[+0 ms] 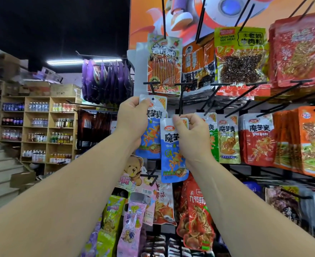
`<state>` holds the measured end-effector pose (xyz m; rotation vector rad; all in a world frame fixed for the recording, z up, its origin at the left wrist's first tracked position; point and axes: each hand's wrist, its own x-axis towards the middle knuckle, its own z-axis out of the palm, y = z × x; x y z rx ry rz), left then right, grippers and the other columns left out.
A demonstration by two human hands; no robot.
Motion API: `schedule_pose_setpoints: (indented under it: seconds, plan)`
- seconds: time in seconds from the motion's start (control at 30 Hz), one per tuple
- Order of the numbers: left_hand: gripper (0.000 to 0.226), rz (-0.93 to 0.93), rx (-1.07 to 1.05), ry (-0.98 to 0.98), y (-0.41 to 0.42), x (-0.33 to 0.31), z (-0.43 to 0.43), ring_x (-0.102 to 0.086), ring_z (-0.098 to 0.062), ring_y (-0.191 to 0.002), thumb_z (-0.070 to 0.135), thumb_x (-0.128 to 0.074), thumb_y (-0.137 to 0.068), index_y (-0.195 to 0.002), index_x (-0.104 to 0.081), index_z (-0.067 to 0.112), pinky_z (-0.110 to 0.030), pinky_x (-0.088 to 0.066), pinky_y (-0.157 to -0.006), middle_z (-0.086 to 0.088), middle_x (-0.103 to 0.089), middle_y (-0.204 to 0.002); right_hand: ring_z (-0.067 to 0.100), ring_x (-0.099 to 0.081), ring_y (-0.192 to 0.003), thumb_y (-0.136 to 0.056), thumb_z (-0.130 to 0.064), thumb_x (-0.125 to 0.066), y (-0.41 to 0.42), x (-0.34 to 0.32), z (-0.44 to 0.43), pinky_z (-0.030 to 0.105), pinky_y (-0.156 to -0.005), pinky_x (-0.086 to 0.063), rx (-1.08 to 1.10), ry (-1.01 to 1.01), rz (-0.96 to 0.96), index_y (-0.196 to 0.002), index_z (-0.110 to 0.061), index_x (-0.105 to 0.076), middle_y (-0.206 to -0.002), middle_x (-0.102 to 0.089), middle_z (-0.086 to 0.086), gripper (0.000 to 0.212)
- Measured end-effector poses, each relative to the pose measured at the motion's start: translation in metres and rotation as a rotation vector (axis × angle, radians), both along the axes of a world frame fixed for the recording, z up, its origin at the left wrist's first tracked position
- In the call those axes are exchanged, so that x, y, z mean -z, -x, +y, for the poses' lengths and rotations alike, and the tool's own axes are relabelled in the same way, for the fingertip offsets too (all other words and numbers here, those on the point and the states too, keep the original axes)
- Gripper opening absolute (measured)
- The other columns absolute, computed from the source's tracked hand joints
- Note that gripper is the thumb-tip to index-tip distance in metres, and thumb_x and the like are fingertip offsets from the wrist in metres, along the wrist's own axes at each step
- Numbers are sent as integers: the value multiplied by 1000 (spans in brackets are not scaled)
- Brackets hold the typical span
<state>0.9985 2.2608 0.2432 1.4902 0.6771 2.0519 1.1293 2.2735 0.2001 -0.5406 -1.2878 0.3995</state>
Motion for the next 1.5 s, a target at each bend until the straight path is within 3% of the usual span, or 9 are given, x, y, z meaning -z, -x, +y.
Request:
schedule_pose_setpoints:
  seconds: [0.17, 0.27, 0.4, 0.53, 0.7, 0.77, 0.97, 1.13, 1.5]
  plan:
    - [25, -13, 9, 17, 2, -2, -1, -69, -36, -76, 11, -58, -103, -79, -64, 9, -68, -58, -75, -21, -69, -83, 48, -67, -84, -85, -53, -68, -1, 1, 0, 64, -67, -56, -9, 15, 8, -79, -33, -65, -93, -69, 24, 21]
    - [26, -18, 45, 29, 3, -4, -1, -69, -36, -74, 9, -59, -101, -76, -66, 11, -64, -59, -76, -18, -70, -80, 30, -57, -69, -96, -39, -68, -4, 2, 3, 50, -63, -52, 2, 12, 13, -81, -26, -63, -80, -62, 14, 20]
    - [7, -36, 67, 74, 3, -8, 0, -68, -34, -75, 8, -62, -98, -92, -64, 5, -52, -58, -75, -19, -68, -85, 42, -61, -72, -96, -38, -68, -5, 2, 4, 54, -62, -54, -21, 25, 16, -82, -25, -64, -87, -66, 25, 20]
    - [3, -56, 91, 170, 6, -14, 4, -67, -31, -73, 8, -65, -92, -95, -63, 8, -48, -56, -73, -19, -65, -85, 17, -50, -66, -101, -31, -67, -8, 2, 4, 37, -60, -42, -12, 26, 3, -84, -19, -62, -76, -55, 6, 21]
    - [20, 51, -2, 148, 12, -5, 24, -73, -34, -82, 18, -67, -98, -108, -71, 2, -58, -61, -79, -23, -75, -96, 20, -56, -68, -99, -32, -67, -6, 2, 8, 39, -60, -48, -43, 37, 43, -84, -19, -62, -78, -60, 7, 21]
    - [21, 121, -60, 140, 16, 1, 35, -72, -35, -88, 28, -70, -97, -97, -74, 7, -63, -59, -82, -25, -74, -103, 20, -56, -68, -99, -33, -67, -7, 3, 10, 40, -62, -47, 4, 46, 44, -82, -19, -62, -77, -59, 5, 22]
    - [44, 241, -243, 98, 19, 5, 61, -43, -20, -58, 32, -73, -97, -61, -56, 13, -27, -36, -55, 2, -48, -54, 22, -56, -64, -101, -33, -64, -12, 5, 17, 33, -57, -40, 82, 150, 87, -81, -18, -58, -82, -64, 11, 25]
    - [63, 350, -357, 58, 26, 6, 76, -28, -21, -56, 43, -74, -93, -44, -41, 22, -34, -24, -59, 7, -28, -48, 6, -47, -53, -103, -32, -62, -13, 6, 14, 25, -52, -36, 142, 145, 22, -85, -16, -59, -73, -56, -3, 25]
    - [51, 492, -664, 94, 25, 8, 77, -45, -19, -62, 55, -74, -90, -70, -50, 15, -35, -32, -56, 1, -50, -65, 4, -38, -44, -104, -35, -58, -12, 6, 11, 27, -51, -29, 175, 177, -55, -82, -22, -55, -59, -43, -12, 26]
